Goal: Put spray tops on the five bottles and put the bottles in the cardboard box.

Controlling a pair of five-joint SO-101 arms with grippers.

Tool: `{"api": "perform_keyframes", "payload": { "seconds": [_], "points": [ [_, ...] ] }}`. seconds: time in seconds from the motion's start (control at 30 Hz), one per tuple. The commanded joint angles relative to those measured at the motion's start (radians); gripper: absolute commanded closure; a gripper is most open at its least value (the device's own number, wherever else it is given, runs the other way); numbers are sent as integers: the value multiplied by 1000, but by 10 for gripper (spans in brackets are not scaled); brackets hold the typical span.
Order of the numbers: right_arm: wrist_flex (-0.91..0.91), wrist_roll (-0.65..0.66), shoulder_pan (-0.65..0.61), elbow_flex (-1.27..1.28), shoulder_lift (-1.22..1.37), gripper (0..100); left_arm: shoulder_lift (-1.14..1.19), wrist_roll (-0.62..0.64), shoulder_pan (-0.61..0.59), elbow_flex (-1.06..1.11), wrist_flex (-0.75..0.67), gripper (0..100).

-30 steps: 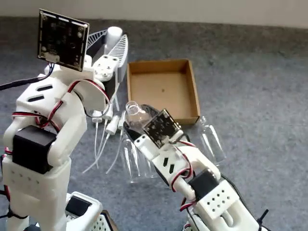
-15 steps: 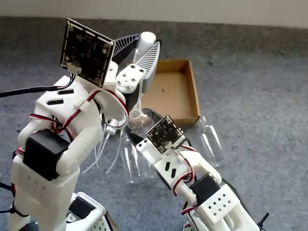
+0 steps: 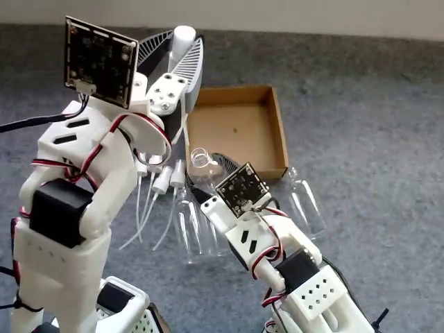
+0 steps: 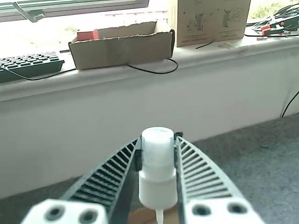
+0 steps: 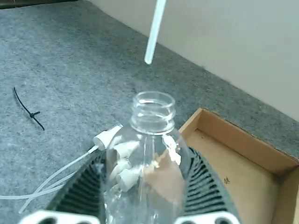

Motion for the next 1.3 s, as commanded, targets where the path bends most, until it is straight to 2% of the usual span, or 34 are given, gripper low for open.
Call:
{"api": "perform_keyframes", "payload": {
  "seconds": [0.0, 0.1, 0.3, 0.53, 0.77, 1.03, 1.27],
  "points": [
    [-30, -9, 13, -8, -19, 995, -18, 11, -12, 24, -43, 938],
    [-28, -8, 13, -8, -19, 995, -18, 12, -4, 47, -43, 938],
    [-28, -8, 13, -8, -19, 995, -19, 12, 88, 51, -38, 938],
    [-28, -9, 13, -8, -19, 995, -21, 11, 91, 107, -32, 938],
    [-30, -9, 16, -10, -19, 995, -39, 11, 91, 311, -17, 938],
    [-33, -11, 18, -12, -21, 995, -189, 5, 91, 535, 23, 934],
    [-33, -11, 18, -12, -21, 995, -262, 5, 94, 618, 21, 932]
  ]
}}
